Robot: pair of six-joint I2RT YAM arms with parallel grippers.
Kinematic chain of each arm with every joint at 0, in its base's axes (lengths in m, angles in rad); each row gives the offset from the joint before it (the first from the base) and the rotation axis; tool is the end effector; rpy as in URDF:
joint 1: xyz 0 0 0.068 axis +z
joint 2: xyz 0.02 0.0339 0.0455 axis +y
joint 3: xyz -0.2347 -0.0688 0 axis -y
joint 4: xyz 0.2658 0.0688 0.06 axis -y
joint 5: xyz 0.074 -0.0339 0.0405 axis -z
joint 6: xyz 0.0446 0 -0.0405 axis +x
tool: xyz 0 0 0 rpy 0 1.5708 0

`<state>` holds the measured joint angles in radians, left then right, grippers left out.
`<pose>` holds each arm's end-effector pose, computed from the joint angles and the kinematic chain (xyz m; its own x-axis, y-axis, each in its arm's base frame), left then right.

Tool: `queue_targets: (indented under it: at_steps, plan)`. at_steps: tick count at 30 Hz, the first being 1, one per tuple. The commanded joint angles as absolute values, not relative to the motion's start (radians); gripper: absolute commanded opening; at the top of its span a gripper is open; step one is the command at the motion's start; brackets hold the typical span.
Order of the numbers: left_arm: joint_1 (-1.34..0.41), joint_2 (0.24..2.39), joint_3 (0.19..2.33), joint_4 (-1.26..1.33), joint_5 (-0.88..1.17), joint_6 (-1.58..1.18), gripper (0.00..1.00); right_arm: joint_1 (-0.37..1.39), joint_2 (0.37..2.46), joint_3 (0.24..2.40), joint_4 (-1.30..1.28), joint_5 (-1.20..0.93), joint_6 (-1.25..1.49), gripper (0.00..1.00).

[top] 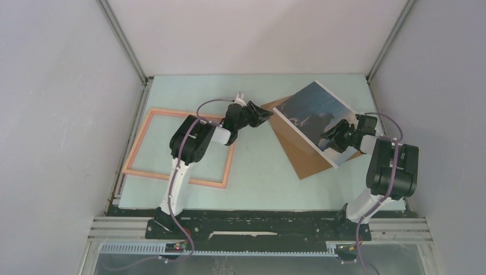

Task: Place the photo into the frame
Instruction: Pick up the photo frame item at the center of the board.

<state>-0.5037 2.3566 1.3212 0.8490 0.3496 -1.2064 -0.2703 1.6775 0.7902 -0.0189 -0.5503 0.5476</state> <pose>0.4193 -0.2485 0.0599 -0.7570 -0.5851 -0.2909 0.1150 0.3189 -0.9408 0.3228 -0.0652 0.0905 -0.6910 0.6520 -0.3122 0.3239 0.6654 0.6726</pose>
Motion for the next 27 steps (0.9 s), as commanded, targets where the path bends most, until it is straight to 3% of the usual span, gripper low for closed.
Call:
queue_targets:
  at_steps: [1,11,21,27]
  plan:
    - [-0.509,2.283,1.306,0.878,0.288,-1.179,0.36,-0.258,1.676,0.794,-0.028,-0.549,0.549,0.62]
    - [-0.480,2.196,1.269,0.833,0.357,-1.159,0.01,-0.234,1.539,0.793,-0.104,-0.454,0.479,0.62]
    - [-0.336,1.804,0.941,0.429,0.451,-1.017,0.00,-0.059,1.379,0.843,-0.164,-0.370,0.337,0.65]
    - [-0.167,1.534,0.880,-0.127,0.494,-0.721,0.00,0.084,1.414,0.914,-0.125,-0.352,0.299,0.67]
